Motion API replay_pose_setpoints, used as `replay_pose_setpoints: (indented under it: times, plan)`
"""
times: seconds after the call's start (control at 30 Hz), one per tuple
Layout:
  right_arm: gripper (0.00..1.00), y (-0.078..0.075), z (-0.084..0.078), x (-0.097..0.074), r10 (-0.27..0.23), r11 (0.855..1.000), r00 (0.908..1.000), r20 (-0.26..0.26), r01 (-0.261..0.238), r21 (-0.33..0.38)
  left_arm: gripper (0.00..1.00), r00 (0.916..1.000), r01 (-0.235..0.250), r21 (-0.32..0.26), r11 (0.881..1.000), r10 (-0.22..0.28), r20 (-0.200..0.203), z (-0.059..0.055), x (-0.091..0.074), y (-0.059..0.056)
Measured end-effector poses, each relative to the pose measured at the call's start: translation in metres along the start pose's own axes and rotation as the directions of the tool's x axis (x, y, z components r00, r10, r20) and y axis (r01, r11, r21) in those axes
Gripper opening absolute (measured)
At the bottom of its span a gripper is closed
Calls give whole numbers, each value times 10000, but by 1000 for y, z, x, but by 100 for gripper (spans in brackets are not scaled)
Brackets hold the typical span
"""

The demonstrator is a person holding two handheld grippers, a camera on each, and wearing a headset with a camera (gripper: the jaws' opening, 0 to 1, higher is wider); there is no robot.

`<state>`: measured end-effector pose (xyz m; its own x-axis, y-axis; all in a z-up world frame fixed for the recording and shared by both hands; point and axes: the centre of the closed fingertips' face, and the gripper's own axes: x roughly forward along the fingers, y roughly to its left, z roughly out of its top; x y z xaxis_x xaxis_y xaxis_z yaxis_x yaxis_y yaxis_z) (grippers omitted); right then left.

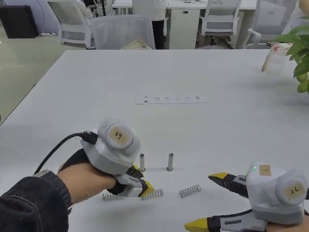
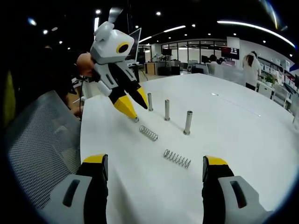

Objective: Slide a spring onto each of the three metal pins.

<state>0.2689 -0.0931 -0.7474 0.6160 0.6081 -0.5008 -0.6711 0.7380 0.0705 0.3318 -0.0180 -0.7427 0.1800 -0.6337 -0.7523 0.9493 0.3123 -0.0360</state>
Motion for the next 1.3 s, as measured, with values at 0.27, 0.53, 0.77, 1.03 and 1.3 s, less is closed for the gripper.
replay_pose_setpoints:
  times: [0.27,0.53,0.77,1.03,1.3]
  plan:
    - [82,0,-1,0,0,10000,10000,-32,0,21,17,9994,154,154,9998,-150,-307,-14,18,-2]
    - [82,0,-2,0,-6,10000,10000,-43,7,31,15,9977,183,169,9997,-171,-663,-28,29,-5]
    - [82,0,-2,0,13,10000,10000,-69,-12,37,11,9973,110,162,9998,-98,-725,-33,34,-2]
    - [82,0,-3,0,9,10000,10000,-84,-8,31,3,9969,51,390,9992,-20,-791,-35,36,0]
    - [82,0,-2,0,12,10000,10000,-86,-12,-1,3,9971,113,554,9984,-71,-753,-34,37,0]
